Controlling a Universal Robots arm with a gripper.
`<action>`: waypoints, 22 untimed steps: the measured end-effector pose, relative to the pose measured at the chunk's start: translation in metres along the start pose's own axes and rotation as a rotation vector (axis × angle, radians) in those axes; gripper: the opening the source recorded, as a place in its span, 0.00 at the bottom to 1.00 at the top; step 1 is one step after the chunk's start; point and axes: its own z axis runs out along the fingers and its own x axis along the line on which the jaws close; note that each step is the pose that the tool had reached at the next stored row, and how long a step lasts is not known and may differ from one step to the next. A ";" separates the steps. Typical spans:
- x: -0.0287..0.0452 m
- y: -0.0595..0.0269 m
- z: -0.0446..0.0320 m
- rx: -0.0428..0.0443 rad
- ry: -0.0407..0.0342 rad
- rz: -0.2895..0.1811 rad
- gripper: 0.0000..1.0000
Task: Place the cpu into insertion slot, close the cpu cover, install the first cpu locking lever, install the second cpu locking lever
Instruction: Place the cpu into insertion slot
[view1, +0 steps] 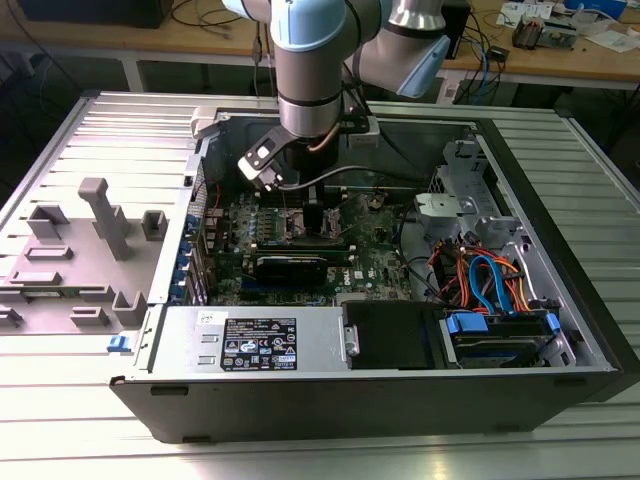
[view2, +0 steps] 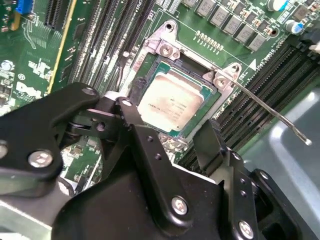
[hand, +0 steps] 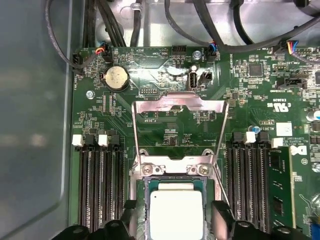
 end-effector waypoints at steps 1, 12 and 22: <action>0.0000 0.0002 -0.0022 0.0014 -0.0001 0.000 0.61; -0.0001 0.0011 -0.0122 0.0130 -0.0001 0.000 0.11; -0.0001 0.0011 -0.0122 0.0135 -0.0001 0.000 0.11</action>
